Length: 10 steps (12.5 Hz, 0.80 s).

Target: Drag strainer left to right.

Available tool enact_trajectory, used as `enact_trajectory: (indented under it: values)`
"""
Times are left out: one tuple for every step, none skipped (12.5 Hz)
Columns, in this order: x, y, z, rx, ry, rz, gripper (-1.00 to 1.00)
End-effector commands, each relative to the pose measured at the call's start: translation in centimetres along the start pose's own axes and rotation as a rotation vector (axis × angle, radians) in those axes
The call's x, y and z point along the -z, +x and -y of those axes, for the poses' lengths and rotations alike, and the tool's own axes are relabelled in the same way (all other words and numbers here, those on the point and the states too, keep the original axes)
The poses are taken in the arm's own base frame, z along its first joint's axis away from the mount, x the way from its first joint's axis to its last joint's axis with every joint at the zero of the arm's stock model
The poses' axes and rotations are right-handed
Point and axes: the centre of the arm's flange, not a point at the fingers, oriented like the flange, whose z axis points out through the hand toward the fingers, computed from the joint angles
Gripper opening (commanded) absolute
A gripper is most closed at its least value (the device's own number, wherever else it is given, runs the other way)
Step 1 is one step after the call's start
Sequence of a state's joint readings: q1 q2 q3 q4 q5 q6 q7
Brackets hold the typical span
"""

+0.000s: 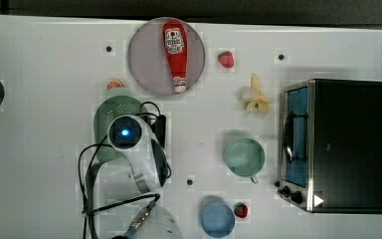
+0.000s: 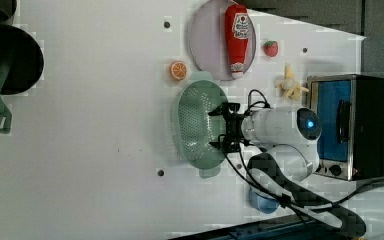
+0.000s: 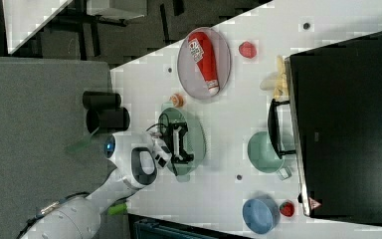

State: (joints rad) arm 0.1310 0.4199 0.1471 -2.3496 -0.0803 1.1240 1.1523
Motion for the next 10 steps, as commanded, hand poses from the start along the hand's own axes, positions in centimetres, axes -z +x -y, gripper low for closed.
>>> enact_trajectory:
  values:
    - [1.0,6.4,1.8,0.037,0.004,-0.025,1.0]
    - [1.1,7.7,1.8,0.043,0.004,-0.03,1.0]
    - [1.1,9.0,1.8,0.039,0.003,-0.036,1.0]
    - [1.3,10.2,1.8,0.036,0.004,-0.041,1.0]
    - [1.3,11.4,1.8,0.027,0.003,-0.046,1.0]
    - [1.4,12.4,1.9,0.028,0.005,-0.05,1.0]
    - [1.4,13.6,1.9,0.028,0.003,-0.056,1.0]
    - [1.4,14.7,2.0,0.034,0.002,-0.061,1.0]
    - [1.4,15.9,1.9,0.043,0.0,-0.066,1.0]
    - [1.4,17.1,2.0,0.048,0.0,-0.072,1.0]
